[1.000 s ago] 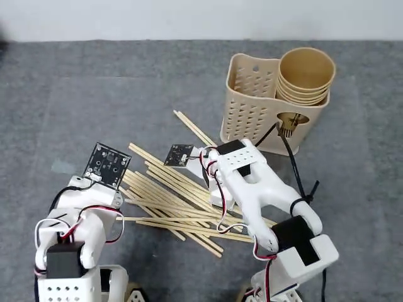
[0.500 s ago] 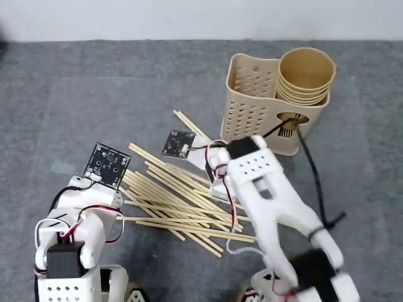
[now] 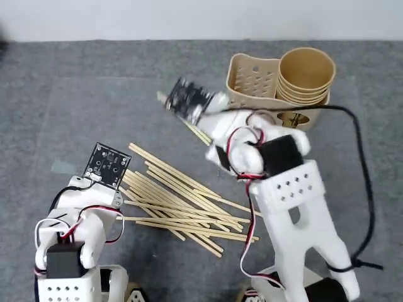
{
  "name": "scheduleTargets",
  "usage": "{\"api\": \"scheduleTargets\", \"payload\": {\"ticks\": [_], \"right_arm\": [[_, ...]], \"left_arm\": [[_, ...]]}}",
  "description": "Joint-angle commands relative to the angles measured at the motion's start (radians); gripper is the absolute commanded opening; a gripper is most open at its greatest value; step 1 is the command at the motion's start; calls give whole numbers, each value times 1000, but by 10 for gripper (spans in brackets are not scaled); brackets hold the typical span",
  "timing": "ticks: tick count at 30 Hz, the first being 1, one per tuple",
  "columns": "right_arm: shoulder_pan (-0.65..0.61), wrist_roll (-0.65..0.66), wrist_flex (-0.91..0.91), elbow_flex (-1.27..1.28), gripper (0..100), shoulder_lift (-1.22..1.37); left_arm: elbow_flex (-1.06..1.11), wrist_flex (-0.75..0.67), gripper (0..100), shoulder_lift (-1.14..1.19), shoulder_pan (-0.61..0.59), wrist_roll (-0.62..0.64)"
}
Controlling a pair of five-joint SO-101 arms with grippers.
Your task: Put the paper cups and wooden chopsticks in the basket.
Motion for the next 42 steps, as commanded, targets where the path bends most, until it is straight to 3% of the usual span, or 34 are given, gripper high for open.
{"api": "scheduleTargets", "payload": {"ticks": [1,6,11,19,25,31,36,42], "right_arm": [[30,-135,-101,-169,8,-45],[82,-338,-374,-199,8,-45],[177,-411,-605,-199,8,-4],[308,-545,-757,-199,8,188],[335,-554,-753,-199,24,332],[331,-554,-651,-201,206,329],[317,-554,-535,-201,151,213],[315,-554,-219,-199,9,74]], "left_arm": [[-2,-15,14,-14,-2,-8],[-1,-15,14,-14,-2,-8],[19,-21,14,-14,0,-8],[41,-23,14,-14,0,-8],[41,-23,14,-14,0,-8],[39,-20,15,-14,0,-8],[18,-18,15,-14,0,-8],[-77,29,15,-5,-2,-6]]}}
